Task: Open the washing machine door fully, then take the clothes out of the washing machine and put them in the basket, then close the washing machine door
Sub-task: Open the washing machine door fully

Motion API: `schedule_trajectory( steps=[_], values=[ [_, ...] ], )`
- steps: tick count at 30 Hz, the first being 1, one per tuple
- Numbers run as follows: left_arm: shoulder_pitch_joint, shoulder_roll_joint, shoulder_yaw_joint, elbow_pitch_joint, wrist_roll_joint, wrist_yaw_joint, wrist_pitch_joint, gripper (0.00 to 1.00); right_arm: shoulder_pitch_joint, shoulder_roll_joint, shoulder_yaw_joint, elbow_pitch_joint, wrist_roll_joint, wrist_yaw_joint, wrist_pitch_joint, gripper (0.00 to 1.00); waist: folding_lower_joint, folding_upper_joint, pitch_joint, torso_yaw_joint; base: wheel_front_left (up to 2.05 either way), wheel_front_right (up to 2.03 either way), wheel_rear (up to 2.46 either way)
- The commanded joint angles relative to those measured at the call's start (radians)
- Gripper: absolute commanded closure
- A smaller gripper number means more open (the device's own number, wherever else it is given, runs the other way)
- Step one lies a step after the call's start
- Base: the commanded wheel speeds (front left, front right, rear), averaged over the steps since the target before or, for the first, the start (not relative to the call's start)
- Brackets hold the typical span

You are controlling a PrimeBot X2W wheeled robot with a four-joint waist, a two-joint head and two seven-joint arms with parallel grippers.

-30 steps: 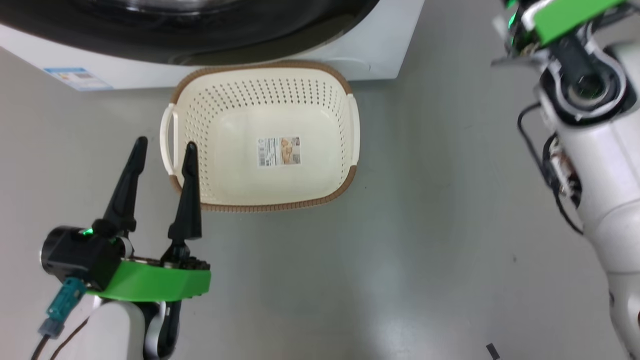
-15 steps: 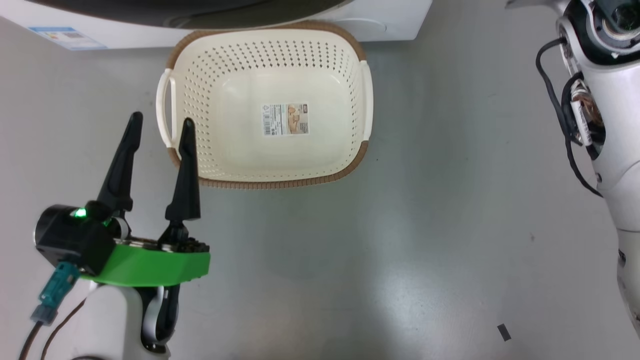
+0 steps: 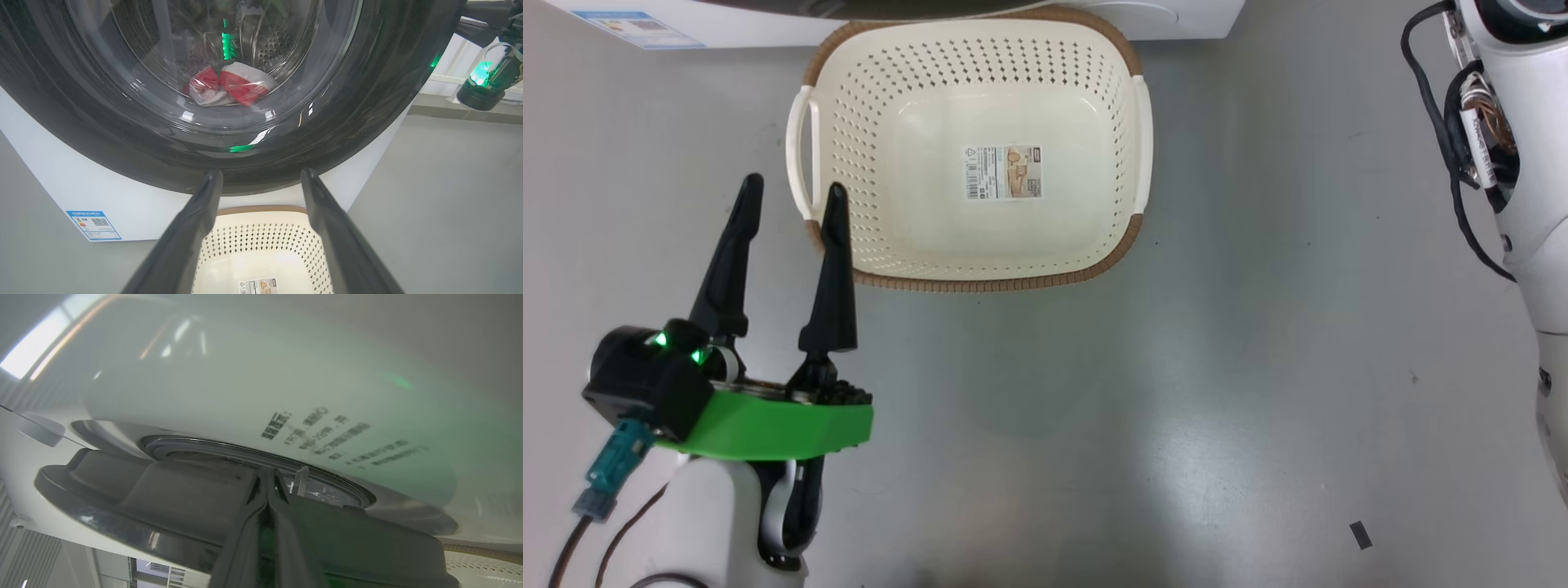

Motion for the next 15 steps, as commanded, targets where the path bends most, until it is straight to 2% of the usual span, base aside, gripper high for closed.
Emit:
schedule_trajectory(
  steps=[1, 15],
  values=[
    [0.000, 0.021, 0.027, -0.020, -0.010, 0.011, -0.007, 0.00, -0.018, 0.029, 0.011, -0.017, -0.007, 0.000, 0.015, 1.00, 0.0000, 0.0000, 0.000, 0.003, 0.00, 0.00, 0.00],
    [0.005, 0.021, 0.051, -0.018, -0.008, 0.022, -0.007, 0.00, -0.009, 0.032, 0.058, 0.016, -0.019, 0.000, 0.126, 1.00, 0.0000, 0.0000, -0.035, -0.011, 0.00, 0.00, 0.00]
  ],
)
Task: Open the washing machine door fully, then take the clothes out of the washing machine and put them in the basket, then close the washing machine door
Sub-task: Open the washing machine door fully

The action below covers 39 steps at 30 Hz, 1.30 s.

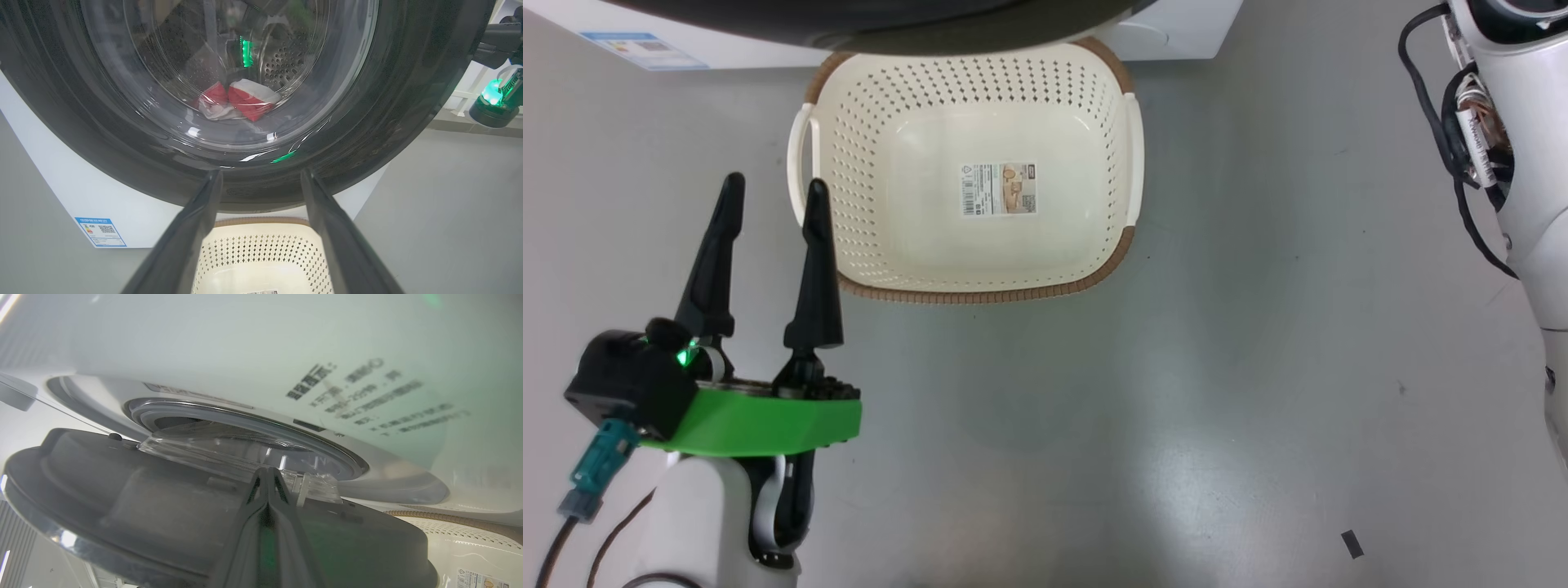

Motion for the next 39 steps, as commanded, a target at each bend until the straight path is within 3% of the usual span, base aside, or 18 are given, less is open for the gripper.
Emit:
schedule_trajectory(
  steps=[1, 20, 35, 36, 38, 39],
  values=[
    [0.006, 0.023, 0.035, -0.020, 0.009, 0.006, -0.007, 0.00, 0.014, 0.043, 0.012, -0.035, -0.010, 0.008, 0.014, 1.00, 0.0000, 0.0000, -0.005, -0.005, 0.00, 0.00, 0.00],
    [0.028, 0.023, 0.035, 0.003, 0.037, 0.009, -0.007, 0.00, 0.085, 0.037, 0.076, -0.024, -0.043, 0.008, 0.088, 1.00, 0.0000, 0.0000, -0.089, -0.033, 0.00, 0.00, 0.00],
    [0.033, 0.023, 0.029, 0.031, 0.033, 0.006, -0.007, 0.00, 0.135, 0.038, 0.060, -0.020, -0.047, 0.008, 0.032, 0.99, 0.0000, 0.0000, -0.107, -0.040, 0.00, 0.00, 0.00],
    [0.034, 0.023, 0.029, 0.033, 0.034, 0.006, -0.007, 0.00, 0.141, 0.039, 0.053, -0.020, -0.049, 0.008, 0.012, 0.67, 0.0000, 0.0000, -0.110, -0.042, 0.00, 0.00, 0.00],
    [0.038, 0.023, 0.032, 0.037, 0.037, 0.004, -0.007, 0.00, 0.155, 0.041, 0.037, -0.022, -0.051, 0.008, -0.030, 0.57, 0.0000, 0.0000, -0.115, -0.048, 0.00, 0.00, 0.00],
    [0.040, 0.023, 0.035, 0.039, 0.039, 0.002, -0.007, 0.00, 0.164, 0.040, 0.031, -0.022, -0.056, 0.008, -0.054, 0.47, 0.0000, 0.0000, -0.118, -0.052, 0.00, 0.00, 0.00]
  ],
)
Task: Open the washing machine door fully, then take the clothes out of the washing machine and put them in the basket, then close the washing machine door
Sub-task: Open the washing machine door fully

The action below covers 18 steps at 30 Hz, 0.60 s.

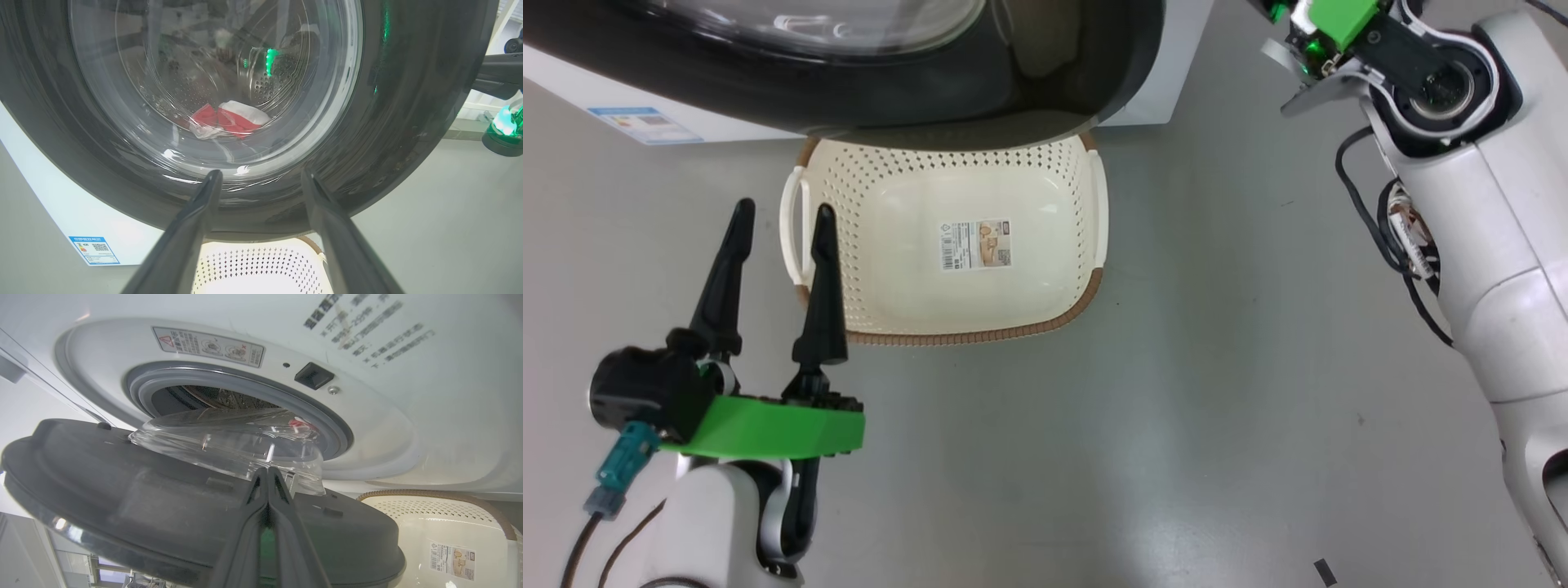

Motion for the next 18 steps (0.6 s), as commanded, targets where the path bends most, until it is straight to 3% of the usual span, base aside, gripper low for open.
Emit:
schedule_trajectory(
  steps=[1, 2, 3, 10, 18],
  values=[
    [0.032, 0.024, 0.035, -0.017, 0.015, -0.001, -0.005, 0.00, 0.036, 0.018, -0.014, -0.032, -0.017, 0.008, -0.047, 0.27, 0.0000, -0.0001, -0.009, -0.010, 0.00, 0.00, 0.00],
    [0.034, 0.024, 0.037, -0.015, 0.016, -0.002, -0.005, 0.00, 0.050, 0.017, -0.021, -0.038, -0.020, 0.008, -0.071, 0.09, 0.0000, -0.0001, -0.012, -0.014, 0.00, 0.00, 0.00],
    [0.036, 0.024, 0.039, -0.013, 0.018, -0.002, -0.005, 0.00, 0.064, 0.013, -0.028, -0.046, -0.028, 0.008, -0.101, 0.00, 0.0000, -0.0001, -0.016, -0.018, 0.00, 0.00, 0.00],
    [0.046, 0.024, 0.050, -0.002, 0.030, -0.008, -0.005, 0.00, 0.195, -0.041, 0.009, -0.129, -0.172, 0.008, -0.383, 0.00, 0.0000, -0.0001, -0.046, -0.044, 0.00, 0.00, 0.00],
    [0.064, 0.024, 0.063, 0.008, 0.042, -0.013, -0.005, 0.00, 0.341, -0.113, 0.149, -0.150, -0.325, 0.008, -0.690, 0.00, 0.0000, -0.0001, -0.086, -0.067, 0.00, 0.00, 0.00]
  ],
)
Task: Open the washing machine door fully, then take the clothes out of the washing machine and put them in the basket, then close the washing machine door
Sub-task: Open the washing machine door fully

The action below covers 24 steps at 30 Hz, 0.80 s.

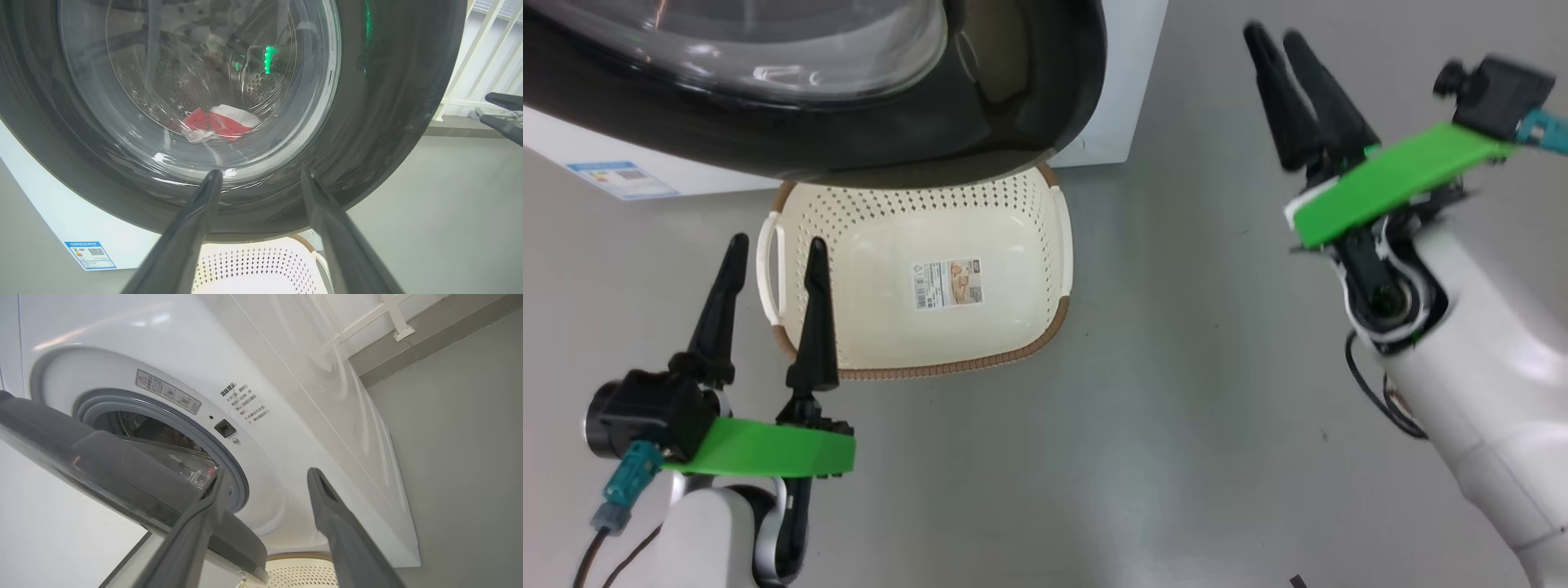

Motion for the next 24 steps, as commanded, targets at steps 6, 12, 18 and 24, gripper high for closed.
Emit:
schedule_trajectory(
  steps=[6, 12, 18, 24],
  values=[
    [0.027, 0.023, 0.030, -0.022, 0.009, -0.011, -0.005, 0.00, 0.105, -0.033, -0.017, -0.025, -0.174, 0.008, -0.057, 0.00, 0.0000, -0.0001, -0.028, -0.015, 0.00, 0.00, 0.00],
    [0.034, 0.023, 0.031, -0.042, 0.010, -0.012, -0.005, 0.00, 0.247, 0.034, -0.251, -0.157, -0.547, 0.008, -0.057, 0.00, 0.0000, -0.0001, -0.038, -0.019, 0.00, 0.00, 0.00],
    [0.037, 0.023, 0.022, -0.057, 0.006, -0.007, -0.005, 0.00, 0.388, 0.142, -0.428, -0.323, -0.834, 0.008, -0.057, 0.00, 0.0000, -0.0001, -0.039, -0.019, 0.00, 0.00, 0.00],
    [0.028, 0.023, 0.021, -0.074, 0.004, -0.003, -0.005, 0.00, 0.471, 0.194, -0.519, -0.463, -0.945, 0.008, -0.058, 0.00, 0.0000, -0.0001, -0.025, -0.018, 0.00, 0.00, 0.00]
  ],
)
